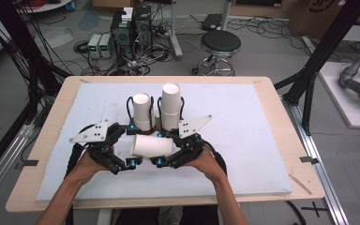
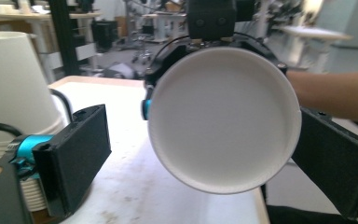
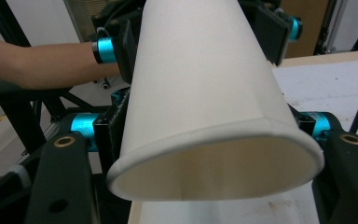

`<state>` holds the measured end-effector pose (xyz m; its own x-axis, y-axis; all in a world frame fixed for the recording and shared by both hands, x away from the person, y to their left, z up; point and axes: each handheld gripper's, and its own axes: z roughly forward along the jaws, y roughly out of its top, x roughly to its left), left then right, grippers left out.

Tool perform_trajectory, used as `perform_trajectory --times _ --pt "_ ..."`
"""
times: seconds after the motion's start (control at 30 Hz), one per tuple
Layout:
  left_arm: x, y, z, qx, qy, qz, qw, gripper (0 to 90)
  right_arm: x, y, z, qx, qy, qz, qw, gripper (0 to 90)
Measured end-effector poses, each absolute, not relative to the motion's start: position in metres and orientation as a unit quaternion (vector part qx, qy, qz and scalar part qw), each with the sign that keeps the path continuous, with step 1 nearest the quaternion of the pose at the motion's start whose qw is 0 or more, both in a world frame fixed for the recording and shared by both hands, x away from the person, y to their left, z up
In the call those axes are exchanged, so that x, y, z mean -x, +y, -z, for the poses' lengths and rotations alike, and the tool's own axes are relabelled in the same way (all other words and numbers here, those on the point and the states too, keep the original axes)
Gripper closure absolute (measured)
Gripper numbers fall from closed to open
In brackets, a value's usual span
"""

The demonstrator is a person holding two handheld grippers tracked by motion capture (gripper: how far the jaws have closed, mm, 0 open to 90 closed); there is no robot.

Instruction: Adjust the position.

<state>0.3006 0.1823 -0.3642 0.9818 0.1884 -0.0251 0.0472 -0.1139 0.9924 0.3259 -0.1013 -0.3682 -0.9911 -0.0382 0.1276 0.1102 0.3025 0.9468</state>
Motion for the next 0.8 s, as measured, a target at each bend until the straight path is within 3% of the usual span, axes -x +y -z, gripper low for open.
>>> perform_trajectory --times 0.27,0.8 --pt "-0.297 0.186 0.359 -0.788 0.102 -0.034 0.607 6.7 -0.327 -0.106 0.366 0.033 -0.814 0.576 0.067 34.3" --pt "-0.306 0.174 0.325 -0.917 0.103 -0.03 0.385 6.7 -0.33 -0.116 0.343 0.032 -0.877 0.477 0.044 34.3"
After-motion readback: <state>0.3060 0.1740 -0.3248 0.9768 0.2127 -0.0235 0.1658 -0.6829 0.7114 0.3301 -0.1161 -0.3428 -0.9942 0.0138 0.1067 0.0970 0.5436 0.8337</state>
